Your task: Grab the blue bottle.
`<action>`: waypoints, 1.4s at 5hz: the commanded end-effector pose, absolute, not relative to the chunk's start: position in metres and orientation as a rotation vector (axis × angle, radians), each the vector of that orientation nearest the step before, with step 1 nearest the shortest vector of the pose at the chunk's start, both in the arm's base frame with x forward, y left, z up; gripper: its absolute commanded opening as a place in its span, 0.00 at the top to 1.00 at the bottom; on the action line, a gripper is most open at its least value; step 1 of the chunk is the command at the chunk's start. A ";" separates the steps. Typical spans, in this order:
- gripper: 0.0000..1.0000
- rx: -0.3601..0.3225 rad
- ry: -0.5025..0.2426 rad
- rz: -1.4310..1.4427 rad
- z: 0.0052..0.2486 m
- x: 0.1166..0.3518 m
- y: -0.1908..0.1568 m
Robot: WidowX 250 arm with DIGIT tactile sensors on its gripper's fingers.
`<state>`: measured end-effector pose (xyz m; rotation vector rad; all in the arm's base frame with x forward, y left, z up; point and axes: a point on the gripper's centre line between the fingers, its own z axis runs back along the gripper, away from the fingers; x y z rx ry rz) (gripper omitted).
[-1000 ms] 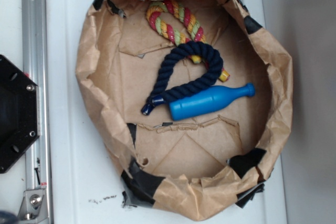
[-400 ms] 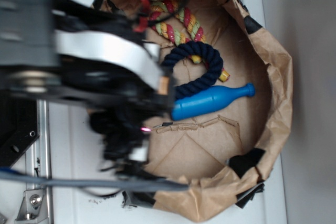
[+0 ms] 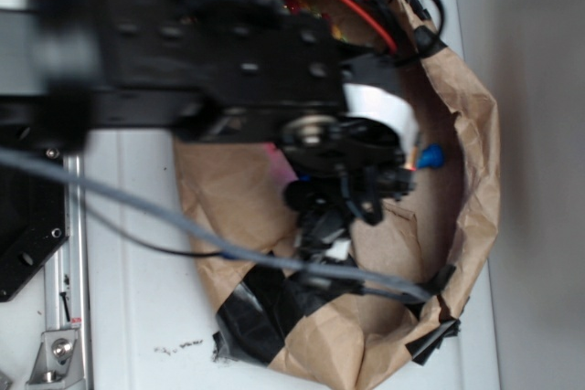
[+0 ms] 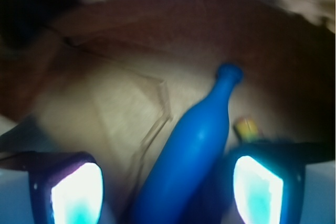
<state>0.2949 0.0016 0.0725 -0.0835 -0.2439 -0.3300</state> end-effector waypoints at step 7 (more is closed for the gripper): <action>1.00 0.027 0.059 -0.050 0.026 0.274 -0.038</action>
